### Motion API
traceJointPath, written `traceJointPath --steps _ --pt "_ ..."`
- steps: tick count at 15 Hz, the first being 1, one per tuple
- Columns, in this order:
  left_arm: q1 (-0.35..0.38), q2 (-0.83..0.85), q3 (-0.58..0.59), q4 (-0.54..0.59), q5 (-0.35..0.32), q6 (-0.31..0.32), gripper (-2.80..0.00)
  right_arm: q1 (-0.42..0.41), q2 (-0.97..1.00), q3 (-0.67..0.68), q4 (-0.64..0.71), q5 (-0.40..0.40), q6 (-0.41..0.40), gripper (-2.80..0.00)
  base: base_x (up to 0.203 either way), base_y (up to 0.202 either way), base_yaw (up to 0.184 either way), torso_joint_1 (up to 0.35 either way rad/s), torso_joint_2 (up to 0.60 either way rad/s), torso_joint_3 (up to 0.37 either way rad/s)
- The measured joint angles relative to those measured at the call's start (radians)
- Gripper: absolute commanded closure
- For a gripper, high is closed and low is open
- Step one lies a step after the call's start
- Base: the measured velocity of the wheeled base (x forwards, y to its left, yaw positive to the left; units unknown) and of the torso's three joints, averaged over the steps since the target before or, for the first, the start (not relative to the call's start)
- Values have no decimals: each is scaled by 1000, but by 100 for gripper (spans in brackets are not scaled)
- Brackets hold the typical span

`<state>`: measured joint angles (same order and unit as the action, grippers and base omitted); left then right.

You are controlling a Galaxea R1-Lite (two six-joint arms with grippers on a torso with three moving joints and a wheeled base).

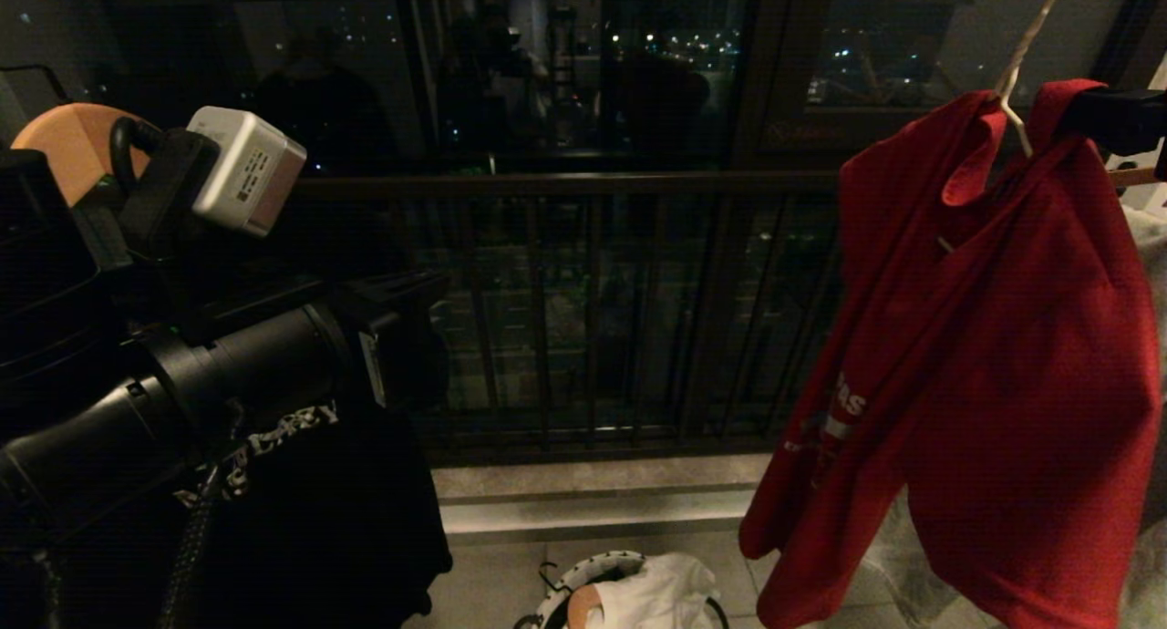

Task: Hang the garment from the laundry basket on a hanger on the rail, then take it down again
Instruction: Take the clothes off the clothes rack

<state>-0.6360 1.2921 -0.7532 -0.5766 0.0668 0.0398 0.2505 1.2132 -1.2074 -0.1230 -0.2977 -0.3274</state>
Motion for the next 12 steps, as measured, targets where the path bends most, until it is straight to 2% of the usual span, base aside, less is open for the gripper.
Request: traceJointPath --steps 12 --pt "0 -2 -3 0 0 0 0 -136 26 -7 -3 5 -20 -280 0 0 0 0 0 0"
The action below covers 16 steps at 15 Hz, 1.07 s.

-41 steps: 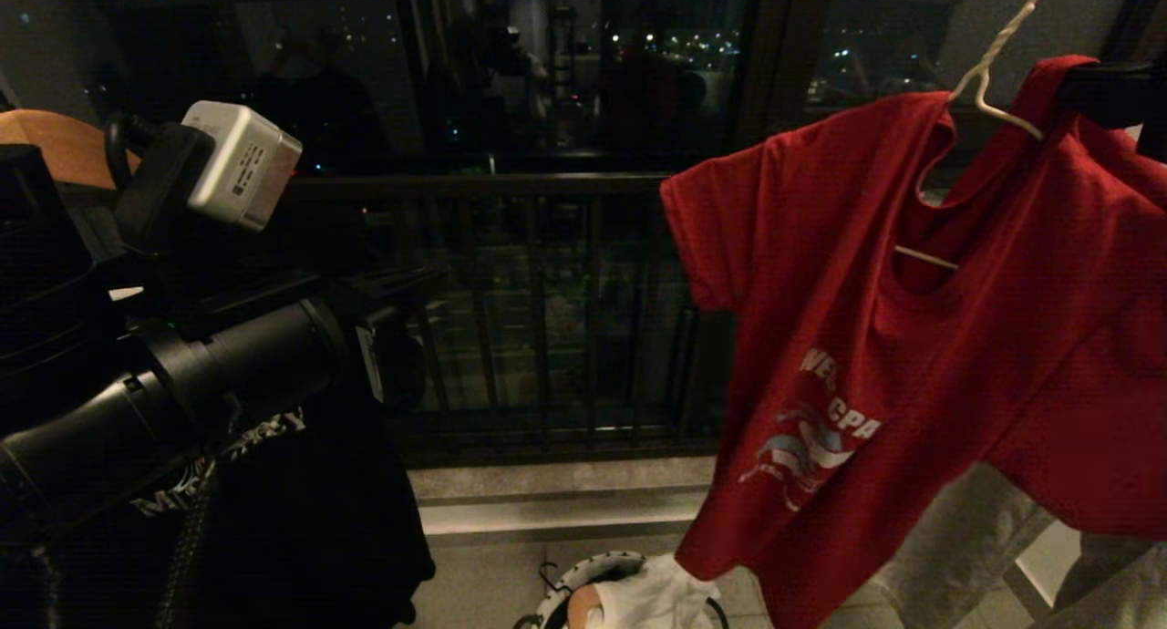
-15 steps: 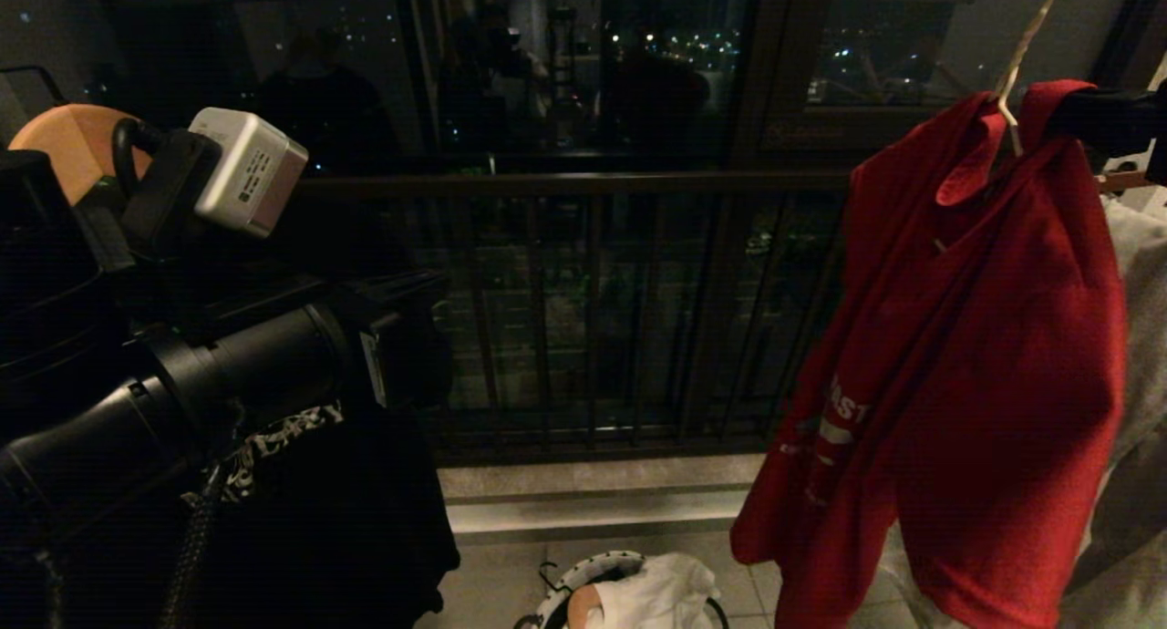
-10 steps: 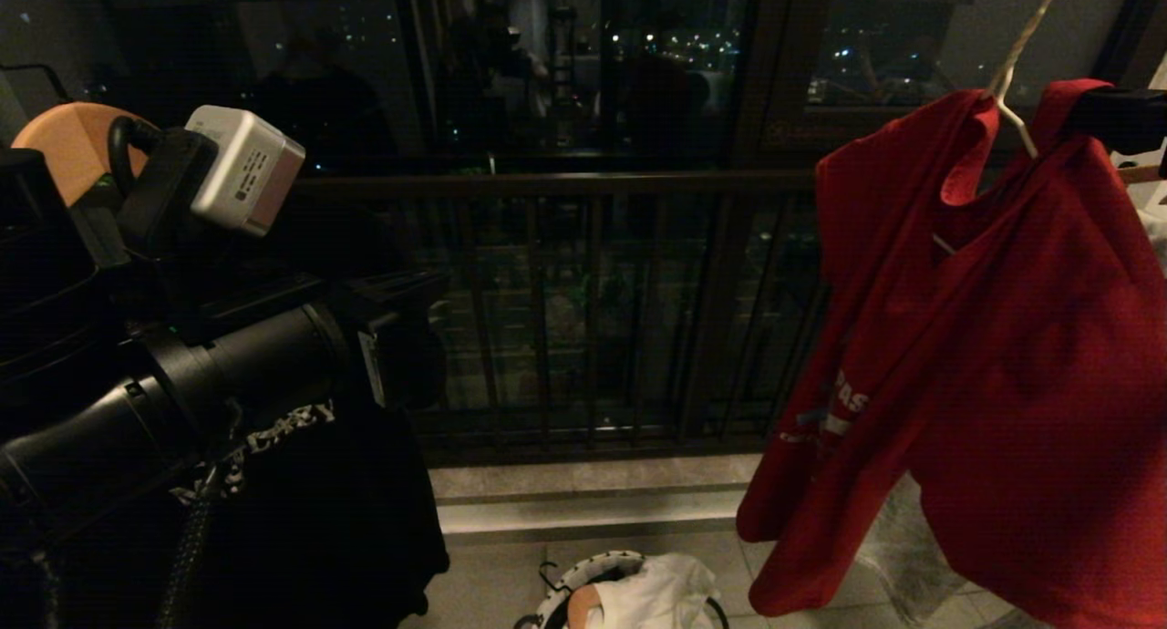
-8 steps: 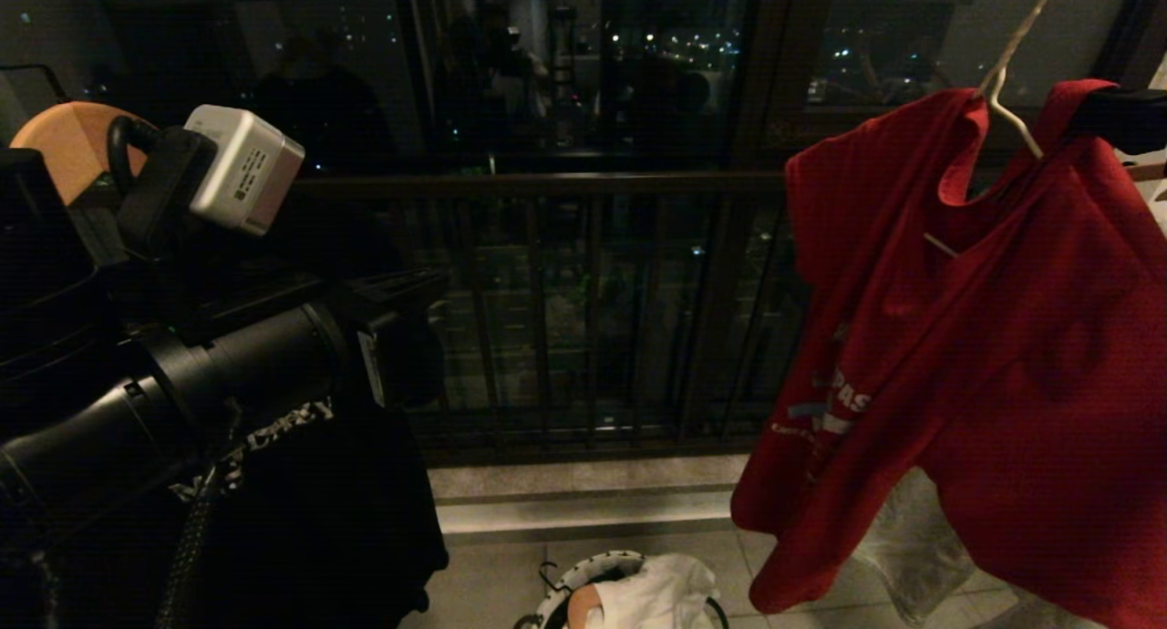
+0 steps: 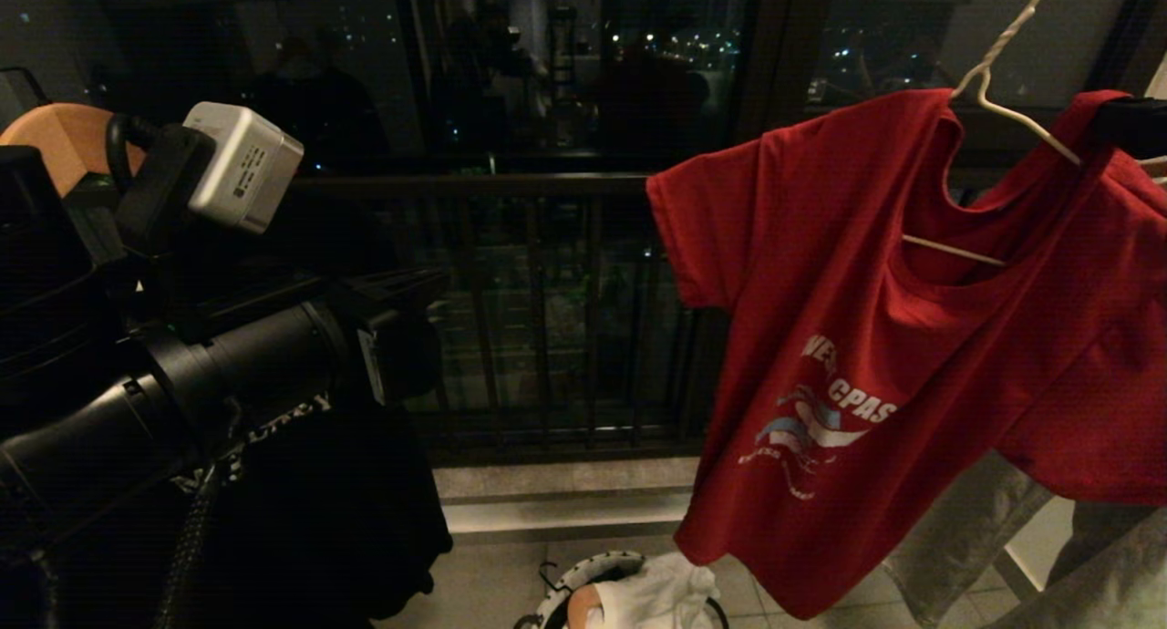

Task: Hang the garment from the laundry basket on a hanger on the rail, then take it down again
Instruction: Take the clothes off the clothes rack

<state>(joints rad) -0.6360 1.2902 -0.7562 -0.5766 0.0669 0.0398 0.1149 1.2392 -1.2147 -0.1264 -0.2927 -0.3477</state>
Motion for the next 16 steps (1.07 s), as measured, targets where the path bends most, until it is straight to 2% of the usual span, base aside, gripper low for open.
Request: traceJointPath --steps 3,8,12,16 --pt "0 -2 -1 0 0 0 0 -15 11 -10 -2 0 0 -280 0 0 0 0 0 0" --pt "0 -7 -1 0 -1 0 0 -91 29 -26 1 2 -8 -280 0 0 0 0 0 0" --pt "0 -4 -3 0 0 1 0 -103 28 -22 3 2 -14 -280 0 0 0 0 0 0" --pt "1 4 -5 1 1 3 0 -105 -12 21 2 59 -13 -280 0 0 0 0 0 0"
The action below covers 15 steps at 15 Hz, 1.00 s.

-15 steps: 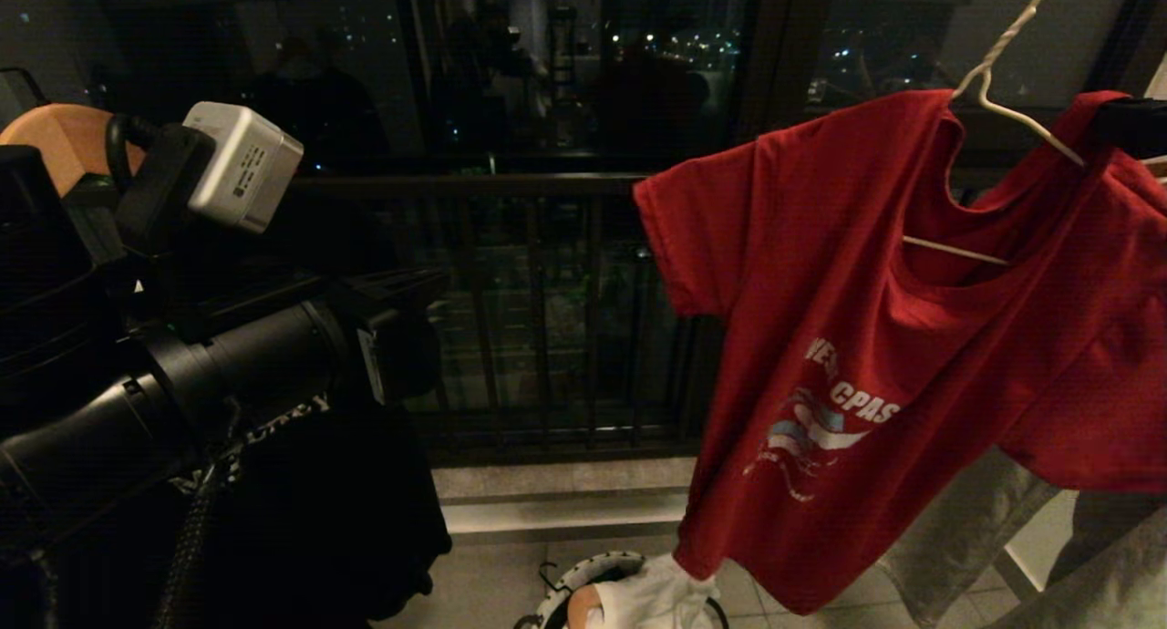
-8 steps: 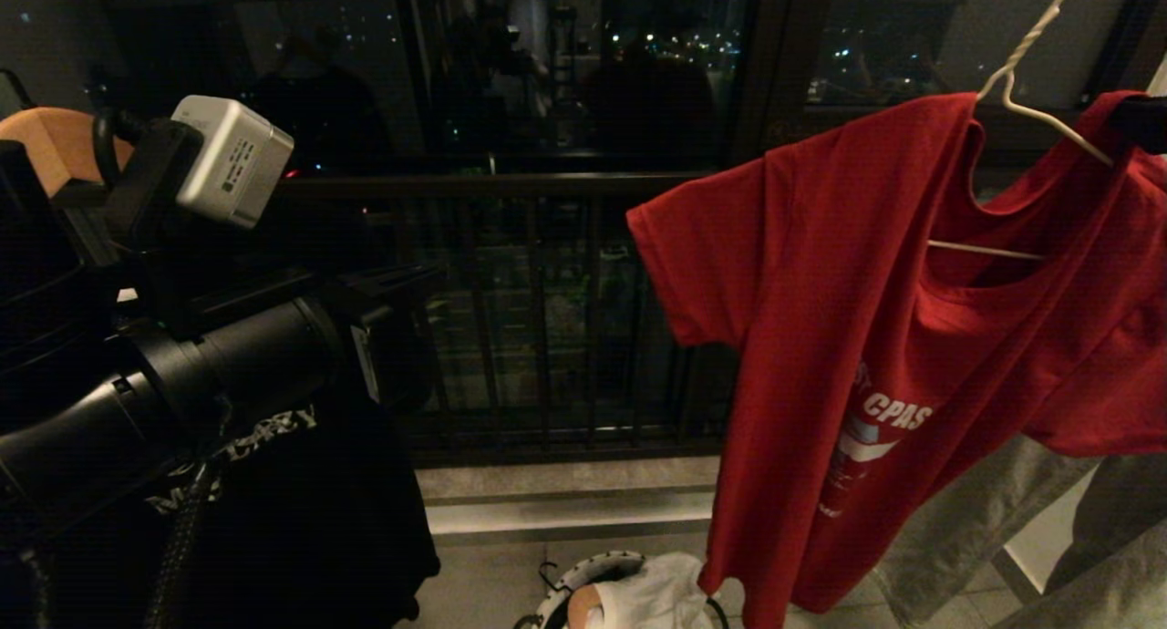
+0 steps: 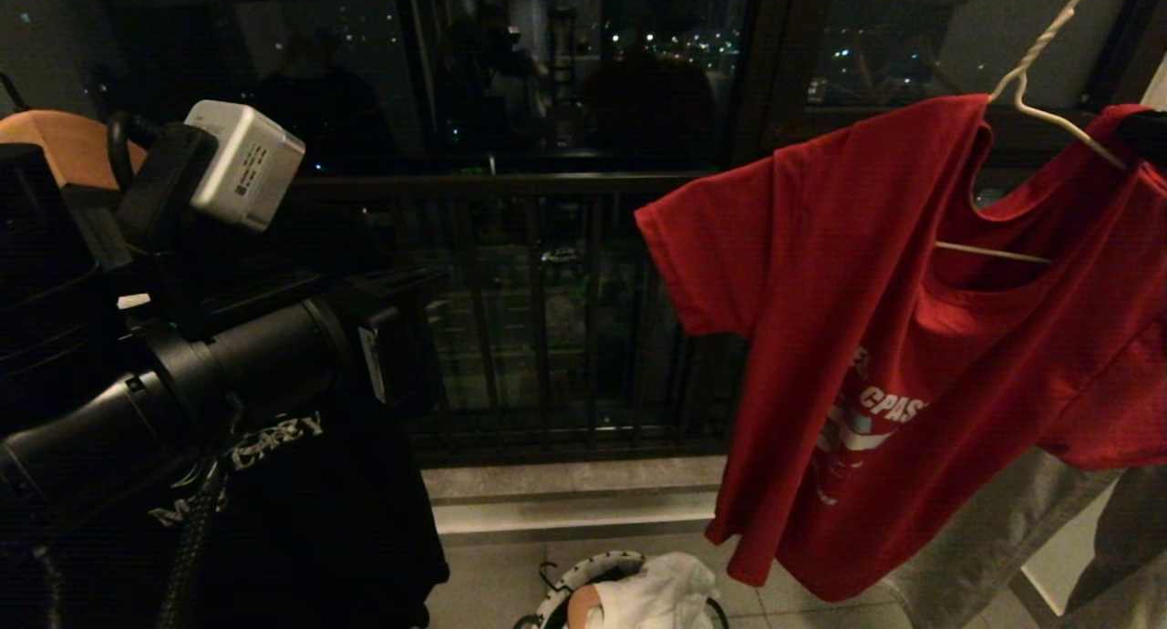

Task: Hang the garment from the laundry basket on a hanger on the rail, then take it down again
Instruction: Take the clothes off the clothes rack

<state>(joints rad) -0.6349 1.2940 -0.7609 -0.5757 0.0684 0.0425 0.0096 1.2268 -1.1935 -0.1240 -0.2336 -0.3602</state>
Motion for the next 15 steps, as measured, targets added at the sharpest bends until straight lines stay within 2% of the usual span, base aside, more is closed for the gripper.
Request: traceJointPath --steps 10,15 --pt "-14 9 6 1 1 3 0 5 -121 157 1 116 -1 -280 0 0 0 0 0 0" --pt "-15 9 4 1 1 2 0 37 -120 187 1 125 -1 -280 0 0 0 0 0 0"
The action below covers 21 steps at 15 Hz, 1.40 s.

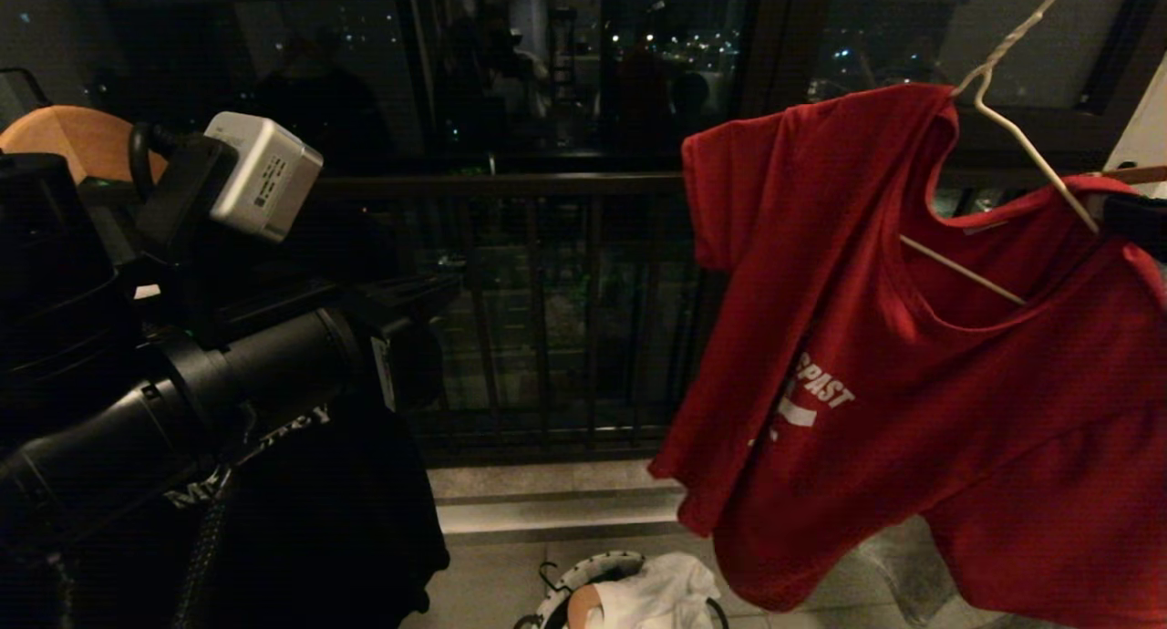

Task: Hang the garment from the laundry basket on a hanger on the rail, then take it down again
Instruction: Take the clothes off the clothes rack

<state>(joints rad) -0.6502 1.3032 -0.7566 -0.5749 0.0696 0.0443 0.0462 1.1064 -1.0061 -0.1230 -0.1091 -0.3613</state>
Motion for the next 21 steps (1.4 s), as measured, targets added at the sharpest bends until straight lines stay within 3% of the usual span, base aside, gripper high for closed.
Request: traceJointPath --steps 5,10,13,21 --pt "0 1 0 0 0 0 0 49 -2 -20 -13 7 1 -280 0 0 0 0 0 0" --pt "0 11 3 0 -1 2 0 59 -26 -35 37 104 8 -280 0 0 0 0 0 0" --pt "0 25 6 0 0 4 0 59 -41 -51 82 177 70 -280 0 0 0 0 0 0" --pt "-9 43 12 -1 0 13 0 58 -45 -105 80 184 76 -280 0 0 0 0 0 0"
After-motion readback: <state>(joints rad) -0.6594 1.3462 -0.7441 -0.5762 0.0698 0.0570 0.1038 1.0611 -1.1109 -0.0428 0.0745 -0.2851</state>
